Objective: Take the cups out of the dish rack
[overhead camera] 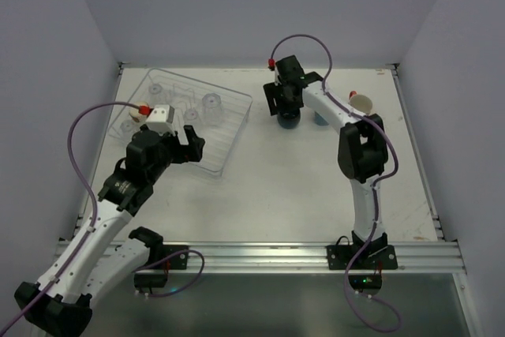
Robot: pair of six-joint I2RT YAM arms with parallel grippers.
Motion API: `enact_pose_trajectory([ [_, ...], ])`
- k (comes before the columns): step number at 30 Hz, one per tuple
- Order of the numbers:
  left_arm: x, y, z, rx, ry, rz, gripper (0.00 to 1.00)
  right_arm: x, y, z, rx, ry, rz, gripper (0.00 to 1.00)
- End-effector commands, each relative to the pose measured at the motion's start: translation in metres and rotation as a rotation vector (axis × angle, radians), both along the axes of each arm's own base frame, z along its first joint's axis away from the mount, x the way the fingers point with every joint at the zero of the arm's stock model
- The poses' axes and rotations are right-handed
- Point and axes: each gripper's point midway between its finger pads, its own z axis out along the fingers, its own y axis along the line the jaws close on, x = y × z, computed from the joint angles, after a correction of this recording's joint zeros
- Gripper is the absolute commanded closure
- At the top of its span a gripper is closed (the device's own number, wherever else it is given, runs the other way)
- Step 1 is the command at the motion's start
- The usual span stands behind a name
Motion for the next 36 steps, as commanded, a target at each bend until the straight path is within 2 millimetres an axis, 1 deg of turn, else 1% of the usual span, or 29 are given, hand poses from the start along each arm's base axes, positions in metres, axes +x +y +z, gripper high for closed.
enact_pose_trajectory([
  [1, 0.019, 0.0, 0.033, 0.011, -0.055, 0.027, 0.0, 0.001, 0.001, 0.117, 0.121, -0.233, 0.009, 0.32],
  [2, 0.023, -0.002, 0.033, 0.016, -0.045, 0.026, 0.0, -0.001, 0.002, 0.132, 0.146, -0.269, 0.002, 0.26],
  [3, 0.031, -0.005, 0.025, 0.032, -0.011, 0.027, 0.0, -0.005, 0.003, 0.146, 0.175, -0.293, 0.008, 0.24],
  [4, 0.037, -0.007, 0.033, 0.031, -0.017, 0.032, 0.0, -0.013, 0.004, 0.15, 0.201, -0.294, 0.019, 0.21],
  [5, 0.043, -0.008, 0.033, 0.036, -0.011, 0.037, 0.0, -0.025, 0.011, 0.184, 0.28, -0.356, 0.049, 0.17],
  [6, 0.053, -0.009, 0.025, 0.058, 0.02, 0.055, 0.0, -0.033, 0.014, 0.195, 0.313, -0.374, 0.063, 0.14],
  [7, 0.059, -0.011, 0.025, 0.064, 0.029, 0.059, 0.0, -0.044, 0.015, 0.19, 0.328, -0.362, 0.071, 0.14],
  [8, 0.068, -0.013, 0.034, 0.063, 0.02, 0.063, 0.0, -0.056, 0.017, 0.219, 0.391, -0.423, 0.083, 0.13],
  [9, 0.079, -0.018, 0.02, 0.085, 0.063, 0.065, 0.0, -0.067, 0.023, 0.227, 0.418, -0.442, 0.1, 0.13],
  [10, 0.085, -0.02, 0.019, 0.093, 0.074, 0.063, 0.0, -0.078, 0.024, 0.215, 0.431, -0.423, 0.101, 0.13],
  [11, 0.096, -0.025, 0.028, 0.092, 0.062, 0.062, 0.0, -0.085, 0.028, 0.225, 0.48, -0.452, 0.099, 0.13],
  [12, 0.108, -0.029, 0.013, 0.121, 0.104, 0.062, 0.0, -0.105, 0.031, 0.247, 0.535, -0.493, 0.126, 0.13],
  [13, 0.115, -0.03, 0.013, 0.134, 0.105, 0.068, 0.0, -0.118, 0.031, 0.227, 0.55, -0.457, 0.125, 0.13],
  [14, 0.123, -0.031, 0.011, 0.16, 0.106, 0.066, 0.0, -0.127, 0.037, 0.237, 0.625, -0.479, 0.125, 0.13],
  [15, 0.137, -0.035, 0.01, 0.175, 0.11, 0.068, 0.0, -0.148, 0.037, 0.254, 0.69, -0.508, 0.156, 0.13],
  [16, 0.145, -0.035, 0.009, 0.192, 0.109, 0.077, 0.0, -0.16, 0.039, 0.231, 0.703, -0.468, 0.159, 0.13],
  [17, 0.152, -0.038, 0.009, 0.205, 0.103, 0.069, 0.0, -0.173, 0.047, 0.236, 0.743, -0.483, 0.189, 0.13],
  [18, 0.165, -0.042, 0.005, 0.216, 0.114, 0.067, 0.0, -0.186, 0.046, 0.243, 0.757, -0.503, 0.206, 0.13],
  [19, 0.171, -0.045, 0.002, 0.225, 0.121, 0.062, 0.0, -0.19, 0.044, 0.229, 0.732, -0.494, 0.19, 0.13],
  [20, 0.177, -0.046, -0.001, 0.24, 0.127, 0.058, 0.0, -0.199, 0.046, 0.229, 0.734, -0.493, 0.206, 0.13],
  [21, 0.185, -0.048, -0.014, 0.26, 0.15, 0.058, 0.0, -0.204, 0.044, 0.228, 0.74, -0.494, 0.211, 0.13],
  [22, 0.193, -0.047, -0.01, 0.27, 0.135, 0.077, 0.0, -0.213, 0.04, 0.229, 0.749, -0.501, 0.218, 0.13],
  [23, 0.198, -0.046, -0.013, 0.289, 0.132, 0.083, 0.0, -0.217, 0.038, 0.23, 0.759, -0.506, 0.218, 0.13],
  [24, 0.205, -0.045, -0.025, 0.312, 0.152, 0.091, 0.0, -0.22, 0.036, 0.231, 0.763, -0.515, 0.218, 0.13],
  [26, 0.217, -0.035, -0.029, 0.335, 0.154, 0.13, 0.0, -0.23, 0.029, 0.235, 0.78, -0.532, 0.217, 0.13],
  [27, 0.222, -0.034, -0.044, 0.351, 0.18, 0.131, 0.0, -0.232, 0.028, 0.235, 0.782, -0.534, 0.221, 0.13],
  [28, 0.227, -0.033, -0.044, 0.351, 0.178, 0.138, 0.0, -0.236, 0.025, 0.236, 0.786, -0.538, 0.221, 0.13],
  [32, 0.239, -0.026, -0.071, 0.378, 0.223, 0.149, 0.0, -0.243, 0.023, 0.237, 0.793, -0.536, 0.236, 0.12],
  [36, 0.246, -0.029, -0.086, 0.39, 0.245, 0.128, 0.0, -0.244, 0.025, 0.236, 0.799, -0.531, 0.242, 0.12],
])
